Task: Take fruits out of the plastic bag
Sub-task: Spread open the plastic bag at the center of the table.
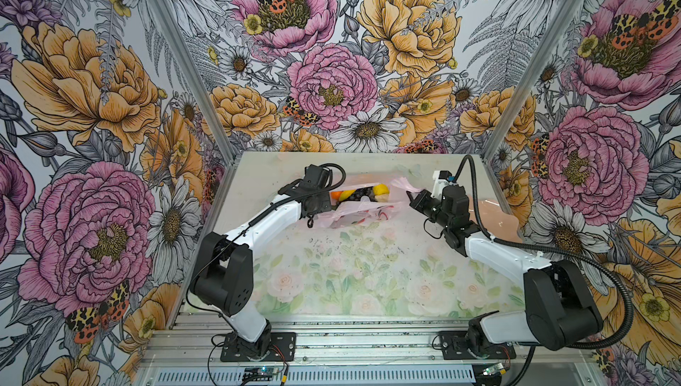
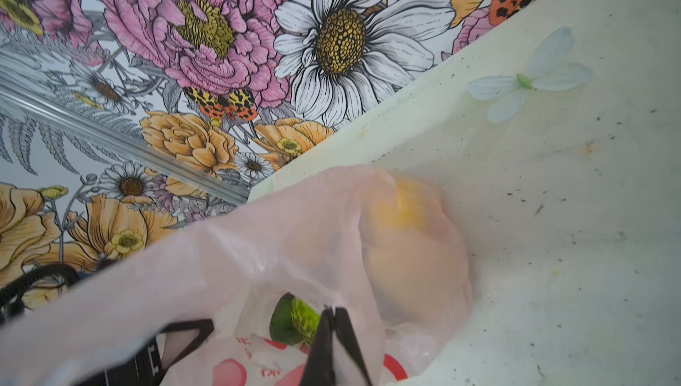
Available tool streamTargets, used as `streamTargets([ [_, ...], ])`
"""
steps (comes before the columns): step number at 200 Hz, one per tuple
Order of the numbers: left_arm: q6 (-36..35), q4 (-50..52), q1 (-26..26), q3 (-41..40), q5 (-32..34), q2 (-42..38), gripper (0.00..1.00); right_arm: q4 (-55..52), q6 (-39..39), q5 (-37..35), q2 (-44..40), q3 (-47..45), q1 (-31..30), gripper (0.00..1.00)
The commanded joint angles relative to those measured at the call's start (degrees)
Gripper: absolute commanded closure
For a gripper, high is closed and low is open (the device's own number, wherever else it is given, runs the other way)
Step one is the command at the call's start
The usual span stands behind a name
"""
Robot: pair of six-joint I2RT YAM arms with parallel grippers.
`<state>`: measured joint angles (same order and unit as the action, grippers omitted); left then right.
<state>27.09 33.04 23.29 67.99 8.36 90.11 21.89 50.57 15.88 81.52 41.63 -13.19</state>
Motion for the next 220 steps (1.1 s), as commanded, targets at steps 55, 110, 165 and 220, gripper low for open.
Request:
streamTargets([
  [55, 5.67, -28.88, -4.62, -16.42, -17.20, -11.62, 1.00, 9.33, 7.30, 9.58, 11.77, 2.49, 2.33, 1.00],
  [110, 0.31, -22.38, 0.32, -12.64, -8.18, -9.96, 1.00, -13.54, -5.59, 0.85, -2.60, 1.64, 0.54, 0.35],
  [165, -0.46, -23.26, 0.52, -15.95, -5.99, -12.85, 1.00, -39.83, -17.61, -15.23, -17.74, 7.44, -4.16, 0.22],
  [220, 0.06, -23.72, -1.07, -19.50, -6.82, -15.90, 1.00, -54.30, -27.46, -27.69, -20.28, 20.12, -19.24, 0.23],
])
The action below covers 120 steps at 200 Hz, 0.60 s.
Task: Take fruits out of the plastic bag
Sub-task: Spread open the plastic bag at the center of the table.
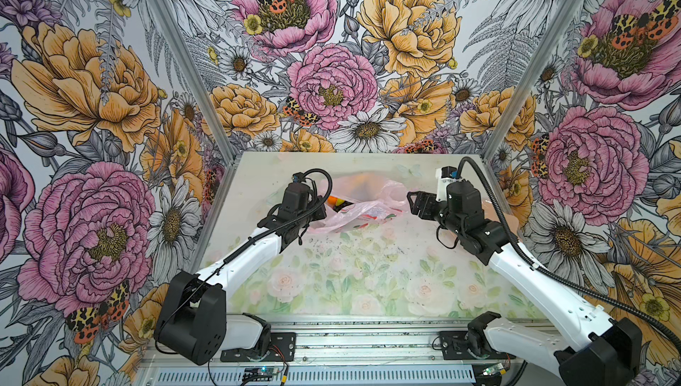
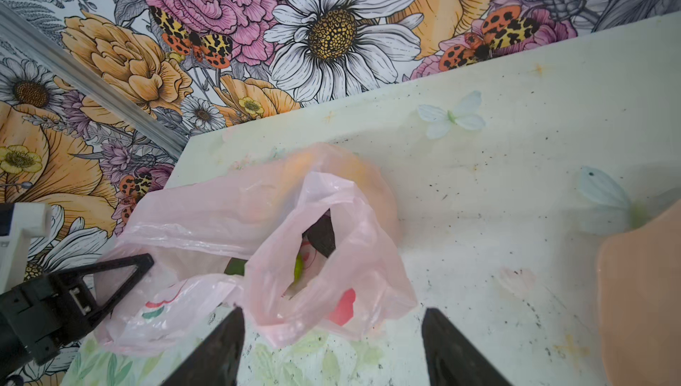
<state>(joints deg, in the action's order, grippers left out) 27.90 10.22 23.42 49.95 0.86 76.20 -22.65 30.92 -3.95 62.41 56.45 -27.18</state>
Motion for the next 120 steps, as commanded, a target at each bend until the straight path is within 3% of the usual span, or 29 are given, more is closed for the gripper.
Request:
streamTargets([
  [1, -0.74, -0.90, -1.28, -1.54, 0.61, -2.06, 1.00, -9.90, -7.98, -7.89, -1.17, 5.50, -5.47, 0.23],
  [26, -1.17, -0.68, -1.62, -2.12, -0.05, -2.79, 1.00, -12.68, -9.11, -7.92, 1.81, 10.17, -14.25, 0.23],
  [60, -1.80, -0.98, -1.03, -2.96, 0.13, -3.70, 1.00, -13.21, -5.23, -9.48, 13.30, 17.61, -21.35, 0.26],
  [87, -1.62, -1.60, -0.91, -4.25, -0.16, -5.21, 1.00, -13.29, -7.79, -13.46, 21.07, 22.09, -21.01, 0.25],
  [120, -1.92, -1.92, -0.62, -5.60, -0.82, -7.17, 1.00, -13.28, -10.90, -8.87, 31.10, 30.79, -21.78, 0.25],
])
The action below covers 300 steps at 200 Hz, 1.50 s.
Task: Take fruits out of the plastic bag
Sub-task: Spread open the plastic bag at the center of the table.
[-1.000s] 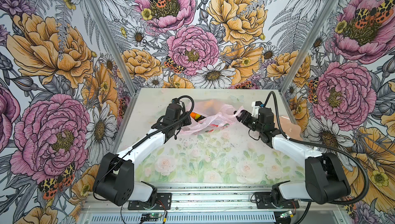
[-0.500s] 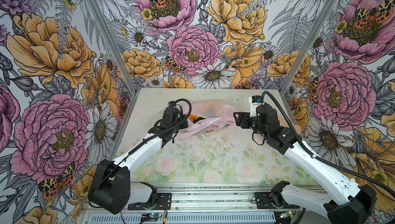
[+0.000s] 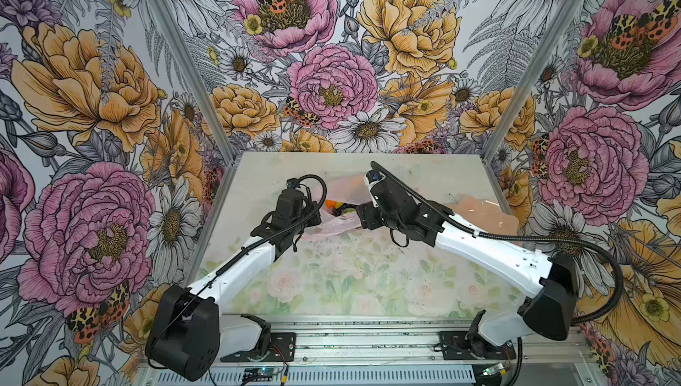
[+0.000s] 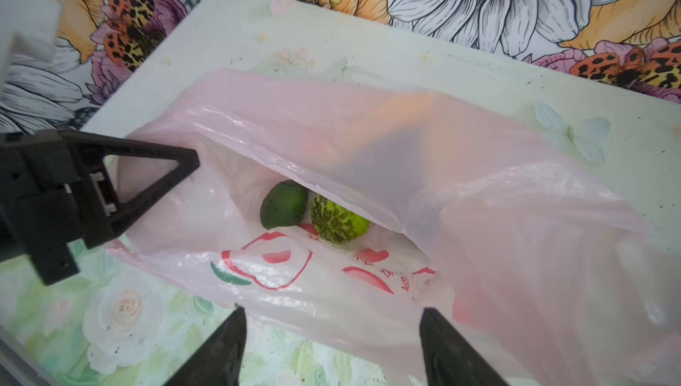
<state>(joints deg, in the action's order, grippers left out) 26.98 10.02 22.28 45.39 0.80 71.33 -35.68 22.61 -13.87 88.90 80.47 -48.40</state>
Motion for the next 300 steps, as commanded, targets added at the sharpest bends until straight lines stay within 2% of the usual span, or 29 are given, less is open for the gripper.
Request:
streamTargets([
  [1, -0.99, -1.74, 0.54, -1.06, -0.78, -2.32, 1.00, -0.26, -2.58, 1.22, 4.96, 7.14, -0.60, 0.26],
  [36, -0.37, -2.22, 1.44, -2.61, -0.80, -4.42, 1.00, -0.46, -0.06, 2.17, 14.65, 12.56, -1.61, 0.26],
  [71, -0.26, -2.10, 1.79, -4.00, -0.80, -6.30, 1.00, -0.71, 2.61, 2.72, 20.06, 14.86, 1.25, 0.29],
  [99, -0.37, -1.76, 1.79, -4.91, -0.70, -7.38, 1.00, -1.14, 1.43, -1.28, 21.96, 16.56, 6.18, 0.30],
  [127, -0.19, -2.19, 1.85, -6.41, -0.90, -7.92, 1.00, -1.71, -4.26, -11.85, 24.01, 19.84, 9.88, 0.26],
  [159, 0.26, -3.25, 1.50, -8.18, -0.99, -8.43, 1.00, -1.69, -7.10, -12.68, 26.17, 23.40, 15.81, 0.26],
  [178, 0.34, -3.44, 1.28, -8.23, -1.15, -7.93, 1.00, -1.67, -8.78, -9.67, 25.74, 24.34, 17.35, 0.25],
  [215, 0.27, -3.35, 1.02, -5.81, -2.69, -4.29, 1.00, -2.53, -11.59, -7.55, 20.29, 20.82, 15.53, 0.17],
  [267, 0.18, -2.19, 0.86, -2.37, -2.67, -0.45, 1.00, -4.23, -12.49, -13.92, 13.03, 11.03, 14.89, 0.15],
  [300, 0.26, -1.98, 0.66, -1.92, -2.51, 0.20, 1.00, -4.18, -15.40, -19.80, 15.17, 8.75, 16.15, 0.12],
])
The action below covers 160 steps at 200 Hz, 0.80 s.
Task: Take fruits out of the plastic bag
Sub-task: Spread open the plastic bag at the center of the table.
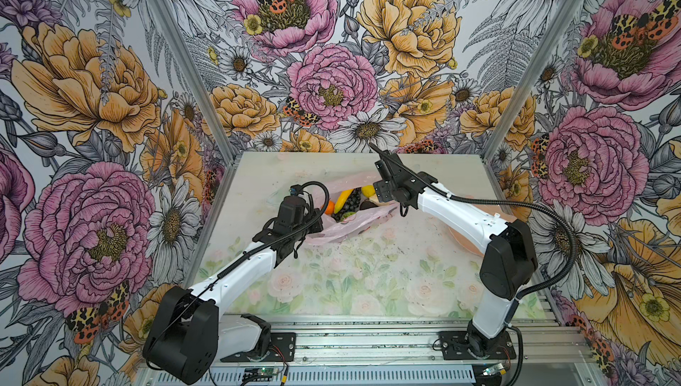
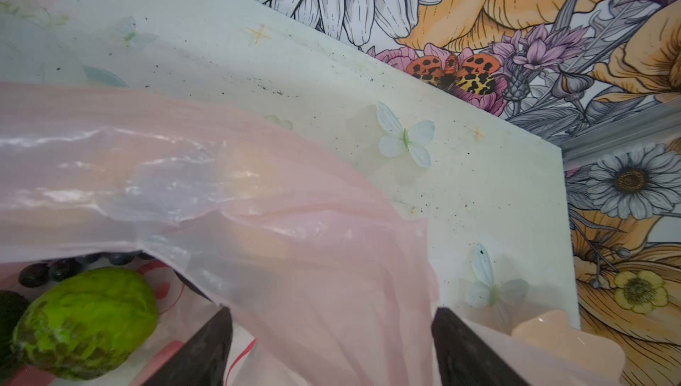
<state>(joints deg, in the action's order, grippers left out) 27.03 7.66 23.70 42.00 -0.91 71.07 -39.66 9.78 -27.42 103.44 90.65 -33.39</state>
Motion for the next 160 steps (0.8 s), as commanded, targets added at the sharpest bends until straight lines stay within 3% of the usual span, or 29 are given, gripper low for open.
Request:
streamTargets([
  [1, 0.22, 0.40, -0.81, 1.49, -0.78, 0.47, 1.00, -0.18, -2.57, -6.33, 0.81, -1.40, 1.22, 0.12],
  [30, 0.10, 0.60, -1.33, 1.71, -0.86, 0.66, 1.00, -0.07, -4.17, -6.47, 5.90, 1.29, 3.33, 0.11],
  [46, -0.17, 0.53, -1.81, 1.77, -1.06, 0.91, 1.00, -0.05, -4.25, -1.84, 8.14, 4.09, 4.75, 0.15],
  [56, -0.38, 0.15, -2.42, 1.68, -1.13, 1.21, 1.00, 0.22, -4.24, 4.88, 8.94, 5.75, 6.02, 0.22],
  [87, 0.54, -4.78, -6.67, 0.97, -4.36, 3.82, 1.00, 0.60, -3.79, 22.46, 9.27, 8.58, 7.11, 0.68],
  [110, 0.63, -11.09, -9.05, 0.33, -5.87, 5.70, 1.00, 1.94, -0.56, 32.45, 7.08, 5.83, 6.94, 0.92],
  [127, -0.49, -15.93, -10.15, 0.77, -7.54, 7.59, 1.00, 5.36, 2.04, 40.39, 3.69, 0.50, 7.02, 1.00],
  [160, -0.28, -20.52, -15.70, 1.42, -11.65, 10.35, 1.00, 17.46, 10.32, 52.75, -6.26, -12.84, 8.99, 1.00],
])
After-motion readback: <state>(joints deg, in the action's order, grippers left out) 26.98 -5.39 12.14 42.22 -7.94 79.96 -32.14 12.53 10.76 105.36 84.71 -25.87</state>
